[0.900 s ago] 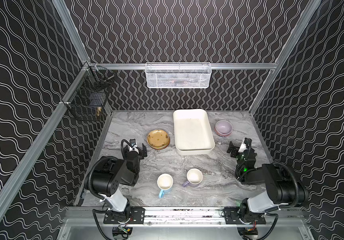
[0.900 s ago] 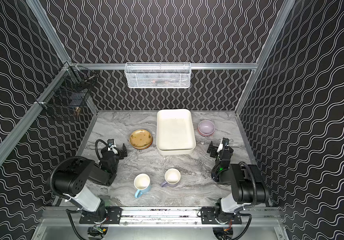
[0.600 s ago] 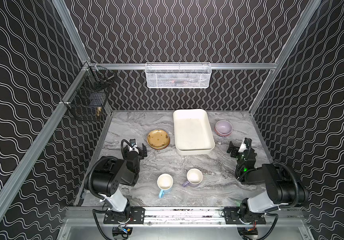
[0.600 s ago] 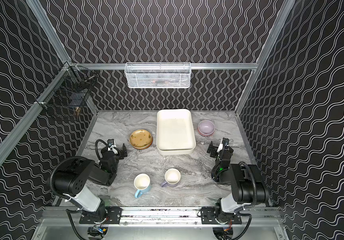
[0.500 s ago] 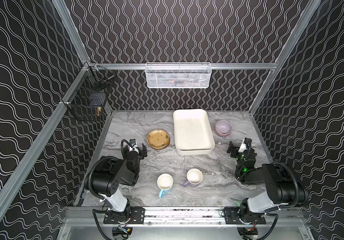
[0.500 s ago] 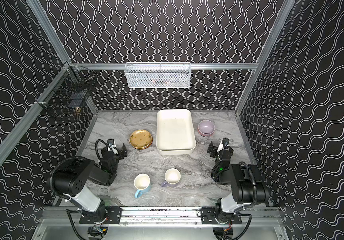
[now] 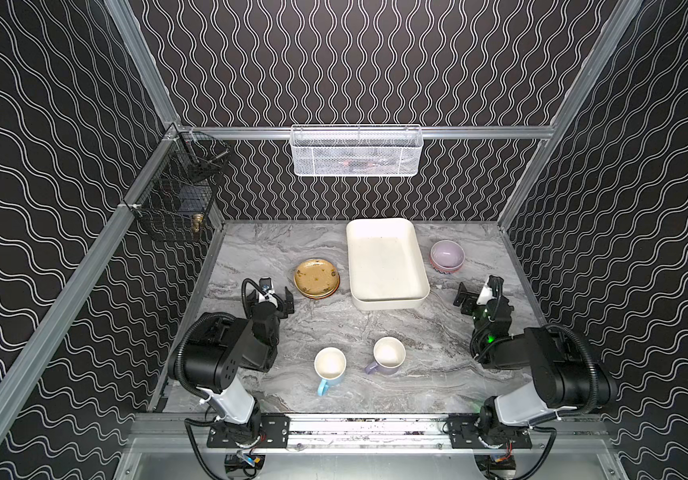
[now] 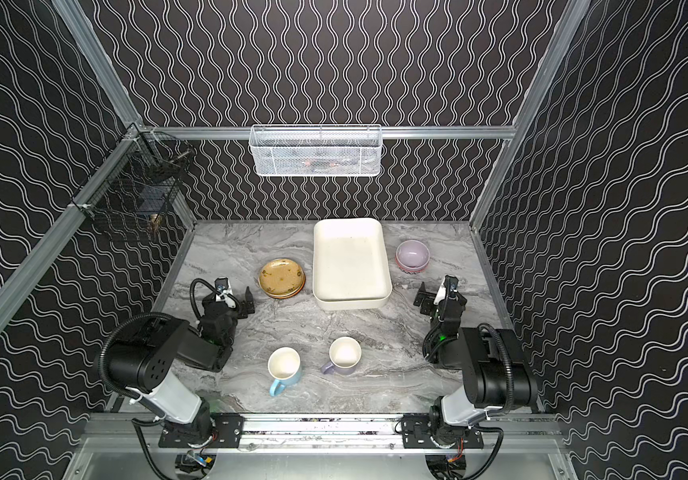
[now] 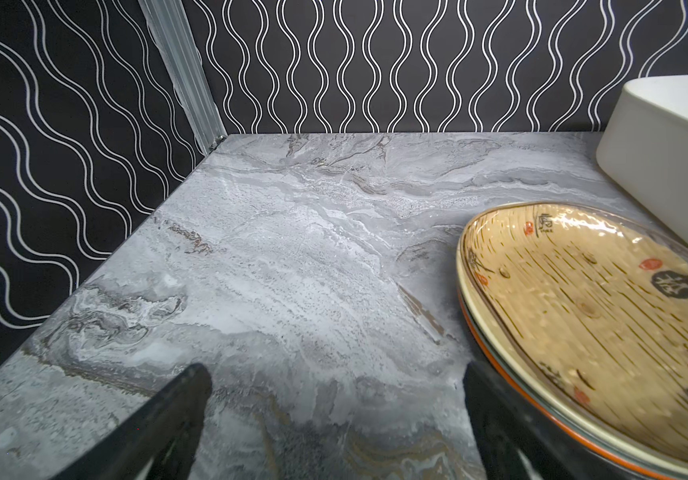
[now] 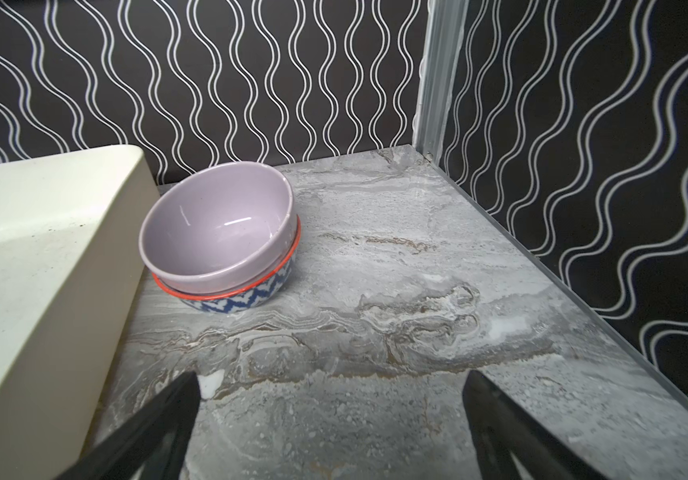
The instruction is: Place the mixed dishes into the plastic bin
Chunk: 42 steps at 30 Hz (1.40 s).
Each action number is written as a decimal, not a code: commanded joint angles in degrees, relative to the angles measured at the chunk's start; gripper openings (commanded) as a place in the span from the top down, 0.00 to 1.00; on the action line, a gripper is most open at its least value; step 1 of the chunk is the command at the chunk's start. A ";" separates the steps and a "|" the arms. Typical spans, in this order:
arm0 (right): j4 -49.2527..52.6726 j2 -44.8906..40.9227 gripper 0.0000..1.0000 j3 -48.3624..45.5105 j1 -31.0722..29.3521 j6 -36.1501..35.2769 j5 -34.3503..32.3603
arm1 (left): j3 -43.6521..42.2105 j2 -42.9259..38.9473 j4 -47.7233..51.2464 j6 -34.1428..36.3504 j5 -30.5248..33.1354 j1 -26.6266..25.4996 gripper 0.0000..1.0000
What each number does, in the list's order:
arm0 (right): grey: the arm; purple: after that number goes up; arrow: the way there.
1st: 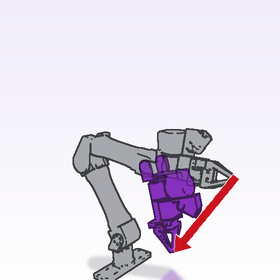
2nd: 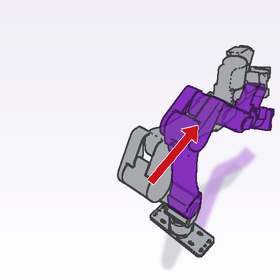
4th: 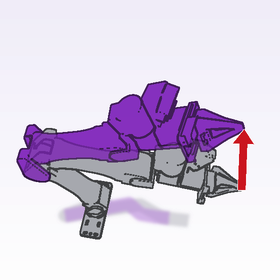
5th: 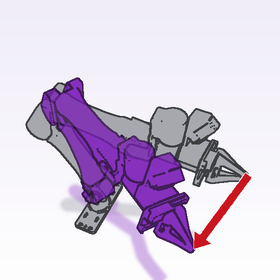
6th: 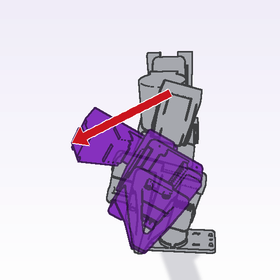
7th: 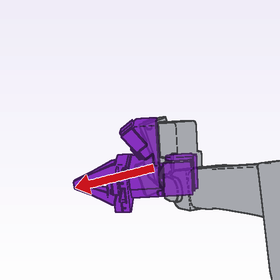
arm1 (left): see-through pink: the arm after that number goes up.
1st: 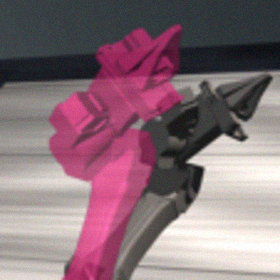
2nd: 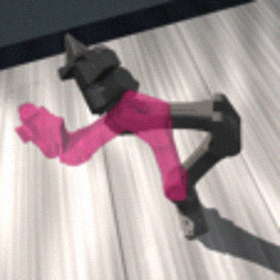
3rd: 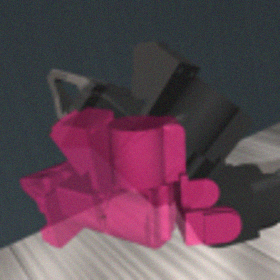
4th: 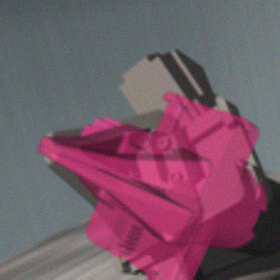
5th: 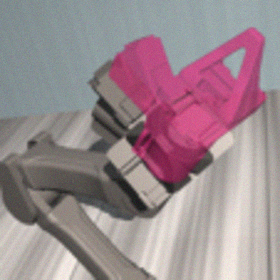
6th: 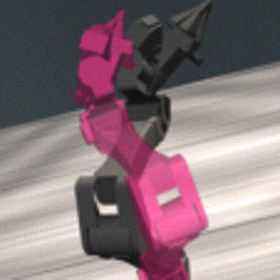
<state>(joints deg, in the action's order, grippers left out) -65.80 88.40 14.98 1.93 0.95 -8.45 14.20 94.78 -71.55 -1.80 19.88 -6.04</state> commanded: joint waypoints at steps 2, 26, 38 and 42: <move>-0.94 -0.14 0.01 0.66 0.61 -1.10 4.50 | 0.44 0.05 -1.39 -0.71 0.02 0.07 0.01; 62.17 0.42 0.00 41.75 -1.14 14.75 -6.54 | 21.35 -10.70 40.06 -4.46 5.65 -6.32 0.01; 78.88 15.24 0.34 63.92 -0.87 18.30 0.93 | 51.97 -0.26 71.83 -16.86 -2.35 -17.64 0.12; 79.98 18.64 0.46 66.60 -0.79 18.80 1.66 | 60.21 6.22 79.48 -19.39 -1.93 -20.00 0.17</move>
<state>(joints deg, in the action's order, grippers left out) 11.27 105.54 79.75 1.13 18.63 -7.81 71.11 98.21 -1.74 -16.84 18.81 -25.17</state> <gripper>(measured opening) 0.551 0.832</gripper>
